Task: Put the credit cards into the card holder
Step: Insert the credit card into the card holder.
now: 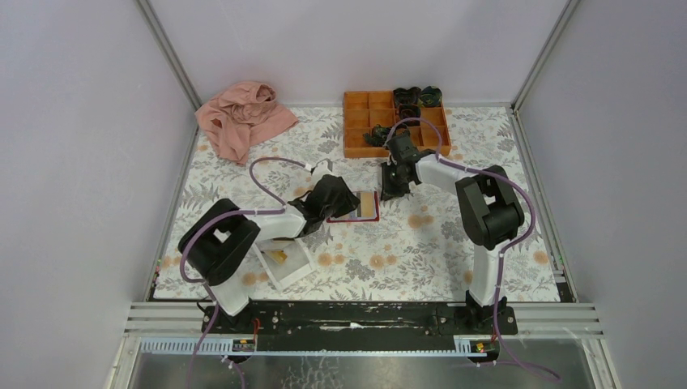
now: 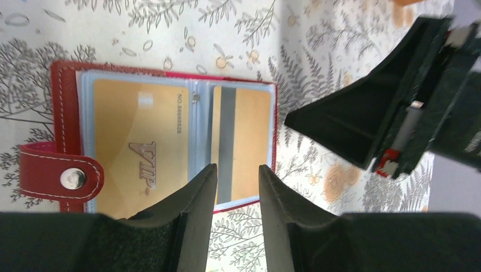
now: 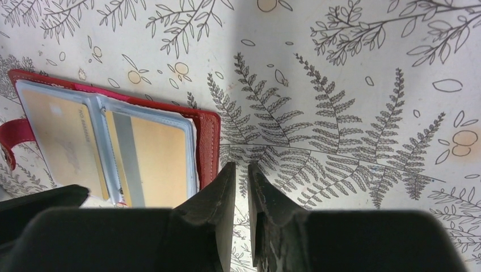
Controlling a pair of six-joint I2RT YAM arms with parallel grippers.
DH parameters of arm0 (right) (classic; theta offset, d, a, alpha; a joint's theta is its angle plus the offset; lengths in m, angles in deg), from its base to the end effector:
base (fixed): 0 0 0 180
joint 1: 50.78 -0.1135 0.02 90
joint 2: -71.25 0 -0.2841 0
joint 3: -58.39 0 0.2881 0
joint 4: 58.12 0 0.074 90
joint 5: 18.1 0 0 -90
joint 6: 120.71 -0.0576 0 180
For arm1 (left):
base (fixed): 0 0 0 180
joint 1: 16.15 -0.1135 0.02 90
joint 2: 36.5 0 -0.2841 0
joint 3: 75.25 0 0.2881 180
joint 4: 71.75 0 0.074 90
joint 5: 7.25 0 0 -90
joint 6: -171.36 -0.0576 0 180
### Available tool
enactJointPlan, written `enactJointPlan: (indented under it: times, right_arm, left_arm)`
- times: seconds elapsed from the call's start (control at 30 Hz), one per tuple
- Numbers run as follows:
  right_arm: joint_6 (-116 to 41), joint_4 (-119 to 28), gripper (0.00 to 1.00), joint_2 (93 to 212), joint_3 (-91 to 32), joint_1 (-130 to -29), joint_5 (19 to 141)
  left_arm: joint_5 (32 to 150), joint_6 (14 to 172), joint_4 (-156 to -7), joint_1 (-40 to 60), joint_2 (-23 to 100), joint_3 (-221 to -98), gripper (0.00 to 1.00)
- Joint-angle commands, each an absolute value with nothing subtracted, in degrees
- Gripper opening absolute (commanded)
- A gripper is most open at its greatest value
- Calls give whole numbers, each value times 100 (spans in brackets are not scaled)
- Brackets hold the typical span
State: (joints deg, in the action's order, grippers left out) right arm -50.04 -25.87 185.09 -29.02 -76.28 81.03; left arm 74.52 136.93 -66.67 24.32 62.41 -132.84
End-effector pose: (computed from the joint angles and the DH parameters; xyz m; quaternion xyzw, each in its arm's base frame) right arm 0.4120 0.2066 0.1333 -0.0731 0.9573 0.1734 0.2195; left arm 0.2990 -0.2443 0.1265 -0.1491 0.8777 -0.2924 0.3492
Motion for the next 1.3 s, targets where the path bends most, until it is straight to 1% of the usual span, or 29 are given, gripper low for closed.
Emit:
enactJointPlan:
  times: [0.0, 0.2, 0.4, 0.7, 0.9, 1.27]
  right_arm:
    - [-5025, -2482, 20, 18214, -2682, -7681, 8086]
    - [-5115, -2627, 21, 17857, -2526, -7681, 8273]
    - [-5213, -2723, 27, 17532, -2341, -7799, 8447]
    - [-5240, -2799, 28, 17439, -2159, -7876, 8368]
    - [-5208, -2774, 28, 17500, -2210, -7881, 8385]
    - [-5128, -2712, 28, 17480, -2256, -7878, 8333]
  left_arm:
    - [6845, 13590, -7122, 2446, 5930, -13610, 41]
    - [6274, 13722, -8234, 2450, 5869, -13780, 41]
    - [5982, 13959, -9095, 2445, 5835, -13848, 40]
    - [5587, 14227, -9904, 2445, 5889, -14050, 40]
    - [5529, 14254, -10040, 2446, 6150, -14182, 40]
    - [5674, 14176, -9673, 2453, 6486, -14060, 39]
